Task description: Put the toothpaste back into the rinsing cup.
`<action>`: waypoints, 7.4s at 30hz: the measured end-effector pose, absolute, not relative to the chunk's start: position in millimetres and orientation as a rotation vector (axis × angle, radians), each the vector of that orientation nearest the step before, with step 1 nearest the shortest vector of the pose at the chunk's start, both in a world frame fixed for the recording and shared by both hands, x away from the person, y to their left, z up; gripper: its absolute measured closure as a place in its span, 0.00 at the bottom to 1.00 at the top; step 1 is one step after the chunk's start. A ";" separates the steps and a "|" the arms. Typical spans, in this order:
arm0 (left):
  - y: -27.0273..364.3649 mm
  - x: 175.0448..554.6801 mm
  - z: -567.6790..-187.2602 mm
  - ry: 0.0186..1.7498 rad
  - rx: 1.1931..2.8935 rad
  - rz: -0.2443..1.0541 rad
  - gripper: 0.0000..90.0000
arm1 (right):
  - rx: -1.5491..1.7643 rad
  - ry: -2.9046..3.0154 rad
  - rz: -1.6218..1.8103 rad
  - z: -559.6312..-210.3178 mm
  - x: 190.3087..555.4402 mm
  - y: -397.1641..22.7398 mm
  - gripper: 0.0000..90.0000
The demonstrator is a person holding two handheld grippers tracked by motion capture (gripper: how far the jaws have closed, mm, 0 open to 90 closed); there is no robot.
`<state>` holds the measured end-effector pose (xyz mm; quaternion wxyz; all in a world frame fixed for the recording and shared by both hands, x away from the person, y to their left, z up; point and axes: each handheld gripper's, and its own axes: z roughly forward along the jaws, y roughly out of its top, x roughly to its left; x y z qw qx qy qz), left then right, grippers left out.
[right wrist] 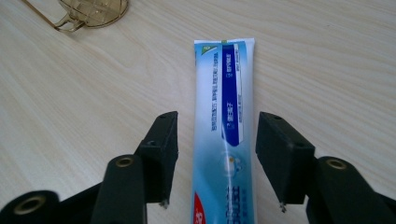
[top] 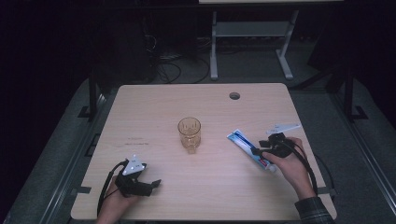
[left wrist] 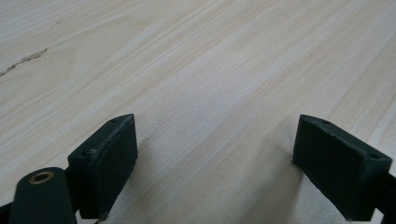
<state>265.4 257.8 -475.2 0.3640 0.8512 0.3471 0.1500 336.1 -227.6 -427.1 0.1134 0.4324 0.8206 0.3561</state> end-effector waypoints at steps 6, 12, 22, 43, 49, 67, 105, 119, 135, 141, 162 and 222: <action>257.8 265.4 -475.2 0.893 2.190 0.386 0.15 | 1.273 2.428 1.016 -429.1 352.3 -220.0 0.47; 257.8 265.4 -475.2 0.893 2.190 0.386 0.15 | 1.273 2.446 0.977 -432.4 368.2 -209.6 0.46; 257.8 265.4 -475.2 0.893 2.190 0.386 0.15 | 1.287 2.488 0.924 -445.2 385.7 -195.3 0.45; 257.8 265.4 -475.2 0.893 2.190 0.386 0.15 | 1.233 2.522 0.774 -458.6 387.9 -183.0 0.48; 257.7 265.2 -475.2 0.893 2.191 0.386 0.15 | 1.239 2.521 0.764 -457.9 387.1 -182.3 0.51; 257.8 265.1 -475.3 0.890 2.191 0.385 0.15 | 1.260 2.488 0.766 -451.2 381.6 -181.3 0.78; 257.8 265.0 -475.2 0.889 2.193 0.385 0.15 | 1.352 2.286 1.264 -421.4 371.0 -216.6 0.81; 257.9 265.0 -475.1 0.889 2.193 0.385 0.15 | 1.273 2.167 1.461 -393.8 359.4 -222.7 0.81; 258.0 265.1 -475.1 0.888 2.194 0.387 0.15 | 1.202 2.117 1.557 -375.5 357.9 -220.6 0.81; 257.9 265.2 -475.1 0.888 2.193 0.386 0.15 | 1.187 2.110 1.584 -371.2 359.2 -218.0 0.81; 258.0 265.2 -475.1 0.886 2.195 0.387 0.15 | 1.118 2.129 1.611 -356.0 376.4 -190.4 0.81; 257.9 265.0 -475.1 0.870 2.202 0.381 0.15 | 0.963 2.228 1.649 -319.7 426.8 -88.1 0.81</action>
